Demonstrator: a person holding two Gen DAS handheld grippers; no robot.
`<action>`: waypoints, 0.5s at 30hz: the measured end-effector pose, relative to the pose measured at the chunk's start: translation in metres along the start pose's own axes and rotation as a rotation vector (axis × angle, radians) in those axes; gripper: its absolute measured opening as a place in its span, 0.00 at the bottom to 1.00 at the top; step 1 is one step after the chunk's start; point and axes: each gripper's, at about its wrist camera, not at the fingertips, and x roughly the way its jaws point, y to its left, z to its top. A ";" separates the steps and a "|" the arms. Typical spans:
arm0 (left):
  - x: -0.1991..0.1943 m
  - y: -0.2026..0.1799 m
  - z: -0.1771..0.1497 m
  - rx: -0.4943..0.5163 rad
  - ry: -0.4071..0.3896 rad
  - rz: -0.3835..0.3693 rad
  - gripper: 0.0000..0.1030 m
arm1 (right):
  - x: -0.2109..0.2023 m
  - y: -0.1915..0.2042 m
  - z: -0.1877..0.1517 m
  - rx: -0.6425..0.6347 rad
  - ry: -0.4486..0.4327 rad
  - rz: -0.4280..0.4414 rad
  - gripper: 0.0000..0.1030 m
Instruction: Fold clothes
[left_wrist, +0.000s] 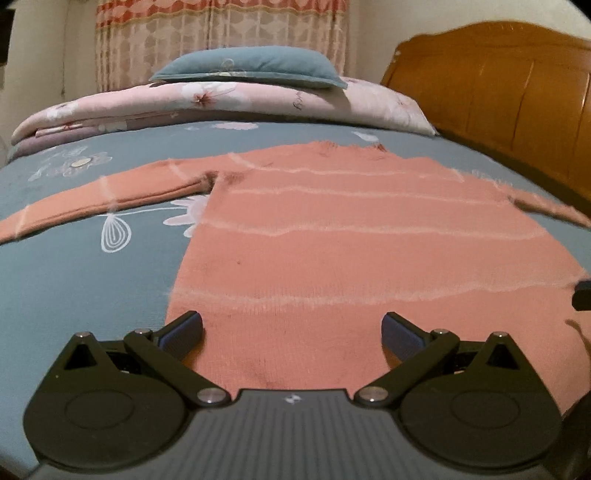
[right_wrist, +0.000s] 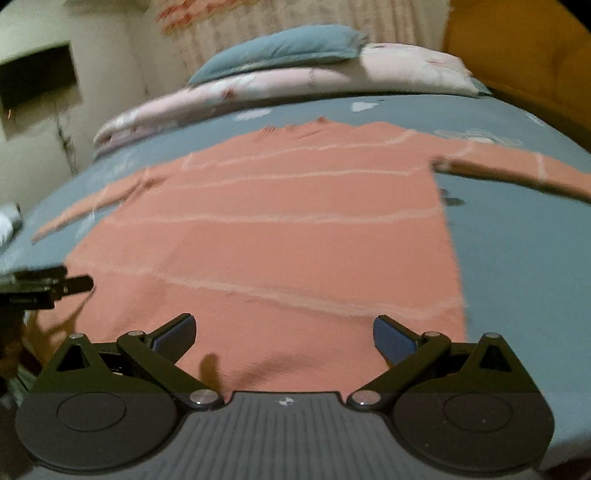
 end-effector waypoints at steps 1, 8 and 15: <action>-0.003 0.001 0.002 -0.006 -0.022 -0.002 0.99 | -0.004 -0.003 0.000 0.017 -0.016 -0.022 1.00; -0.009 0.009 0.011 -0.048 -0.075 -0.047 0.99 | 0.031 0.086 0.033 -0.252 -0.040 -0.073 1.00; -0.011 0.012 0.016 -0.058 -0.035 -0.081 0.99 | 0.090 0.126 0.052 -0.358 0.080 -0.170 1.00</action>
